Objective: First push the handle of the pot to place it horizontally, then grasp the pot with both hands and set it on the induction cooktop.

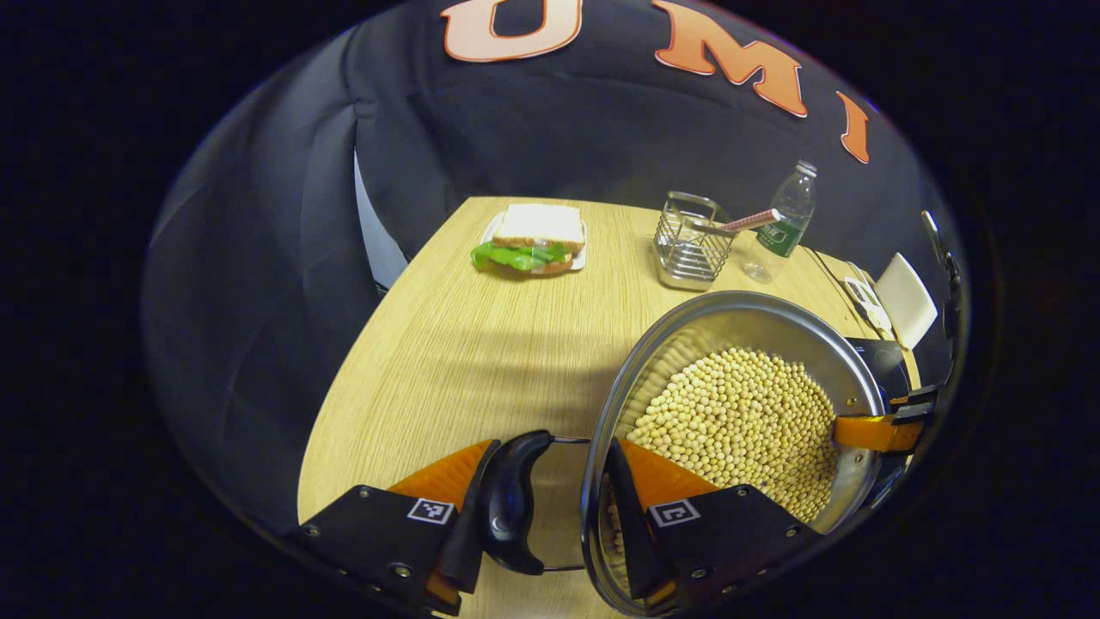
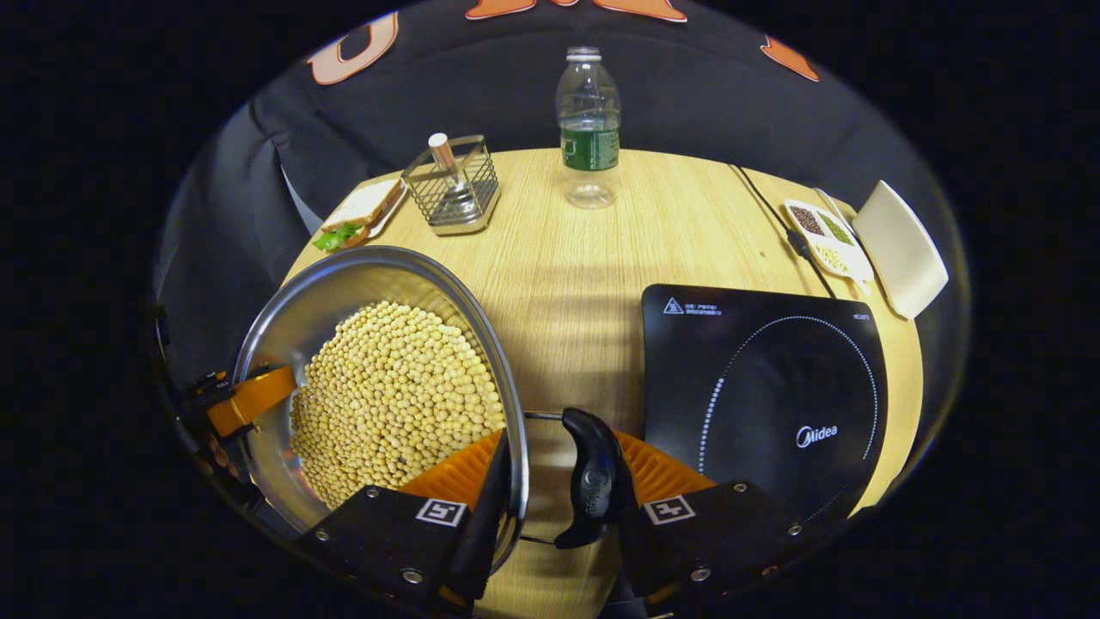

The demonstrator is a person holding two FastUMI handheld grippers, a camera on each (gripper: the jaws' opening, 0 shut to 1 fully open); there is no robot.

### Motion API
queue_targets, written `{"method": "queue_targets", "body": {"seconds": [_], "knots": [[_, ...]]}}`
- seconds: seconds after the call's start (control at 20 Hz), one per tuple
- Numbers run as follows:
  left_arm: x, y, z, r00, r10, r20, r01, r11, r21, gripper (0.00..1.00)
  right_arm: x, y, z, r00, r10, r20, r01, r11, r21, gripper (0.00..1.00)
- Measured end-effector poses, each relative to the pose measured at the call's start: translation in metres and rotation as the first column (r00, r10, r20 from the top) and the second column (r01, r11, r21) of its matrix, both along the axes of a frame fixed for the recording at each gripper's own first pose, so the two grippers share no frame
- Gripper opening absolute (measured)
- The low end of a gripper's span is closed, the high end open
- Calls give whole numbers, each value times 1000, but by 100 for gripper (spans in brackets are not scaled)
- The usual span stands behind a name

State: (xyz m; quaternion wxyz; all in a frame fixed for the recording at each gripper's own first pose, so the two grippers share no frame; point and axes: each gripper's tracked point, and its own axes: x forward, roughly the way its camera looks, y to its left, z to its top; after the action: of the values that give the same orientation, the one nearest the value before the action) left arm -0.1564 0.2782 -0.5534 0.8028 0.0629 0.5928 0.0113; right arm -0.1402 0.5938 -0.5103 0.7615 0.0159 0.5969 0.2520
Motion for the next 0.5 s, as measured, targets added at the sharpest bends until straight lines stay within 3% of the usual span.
{"method": "queue_targets", "body": {"seconds": [0.2, 0.5], "knots": [[8, -1, 13, 997, -59, 46, 58, 998, 16, 67, -2, -4, -2, 999, -46, 13, 46, 999, 27, 61], [15, -18, 28, 994, -79, 81, 77, 997, 21, 66, 9, -19, 6, 996, -84, 40, 81, 995, 53, 60]]}}
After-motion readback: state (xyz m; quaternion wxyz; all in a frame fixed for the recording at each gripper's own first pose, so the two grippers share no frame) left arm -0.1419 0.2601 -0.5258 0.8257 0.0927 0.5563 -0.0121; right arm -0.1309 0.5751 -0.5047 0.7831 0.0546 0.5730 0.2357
